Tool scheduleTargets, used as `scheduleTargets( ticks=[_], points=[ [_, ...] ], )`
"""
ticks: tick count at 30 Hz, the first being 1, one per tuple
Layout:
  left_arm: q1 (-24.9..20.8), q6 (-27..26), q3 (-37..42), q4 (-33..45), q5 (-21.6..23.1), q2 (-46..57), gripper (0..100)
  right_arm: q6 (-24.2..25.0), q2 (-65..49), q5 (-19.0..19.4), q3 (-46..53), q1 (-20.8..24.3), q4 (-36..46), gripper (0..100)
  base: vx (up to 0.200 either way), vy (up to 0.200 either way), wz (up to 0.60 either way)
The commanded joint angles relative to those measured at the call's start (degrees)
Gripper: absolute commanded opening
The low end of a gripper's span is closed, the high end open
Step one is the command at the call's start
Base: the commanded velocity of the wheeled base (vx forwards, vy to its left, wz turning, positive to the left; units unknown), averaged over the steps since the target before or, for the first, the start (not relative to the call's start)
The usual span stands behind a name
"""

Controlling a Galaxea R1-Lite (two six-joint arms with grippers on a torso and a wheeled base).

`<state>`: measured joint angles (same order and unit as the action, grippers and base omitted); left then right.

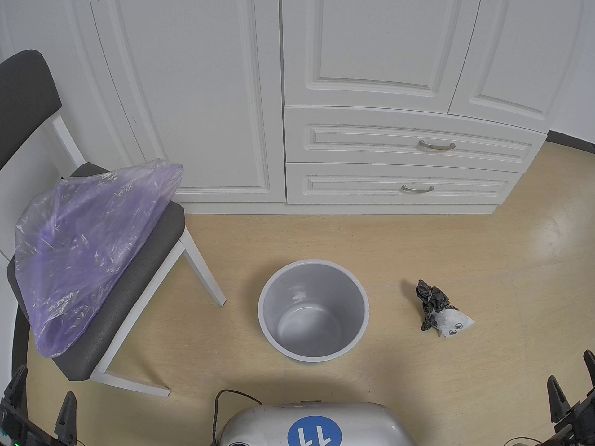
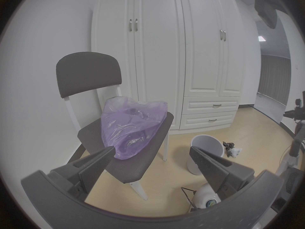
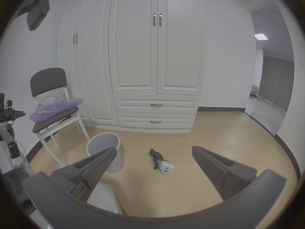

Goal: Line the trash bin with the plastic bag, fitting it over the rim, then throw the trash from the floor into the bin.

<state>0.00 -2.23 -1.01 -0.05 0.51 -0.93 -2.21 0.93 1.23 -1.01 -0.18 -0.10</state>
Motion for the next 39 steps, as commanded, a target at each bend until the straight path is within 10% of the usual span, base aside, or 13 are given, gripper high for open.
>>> scheduleTargets(
  ticks=[1, 13, 17, 24, 39],
  points=[
    [0.0, -0.2, 1.0, 0.0, 0.3, 0.9, 100, -0.1, -0.9, 0.2, 1.0, 0.0, 0.0, 100, 0.0, 0.0, 0.0],
    [0.0, 5.7, 0.4, -1.8, -3.0, 0.9, 100, 3.7, -0.9, -1.4, 1.0, 0.1, -0.3, 100, 0.0, 0.0, 0.0],
    [-0.8, 14.1, -15.1, -11.7, 2.2, -1.6, 100, 4.8, -0.9, -1.1, -1.5, 0.1, -4.9, 100, 0.0, 0.0, 0.0],
    [-1.4, 3.5, -27.7, 9.0, -1.7, -11.1, 100, 5.3, 10.1, 4.4, -18.1, 0.0, -2.5, 100, 0.0, 0.0, 0.0],
    [-0.2, -15.1, -30.8, 9.2, -16.3, -32.7, 100, 3.7, 35.7, 4.8, -34.0, -0.1, -2.2, 100, 0.0, 0.0, 0.0]
  ],
)
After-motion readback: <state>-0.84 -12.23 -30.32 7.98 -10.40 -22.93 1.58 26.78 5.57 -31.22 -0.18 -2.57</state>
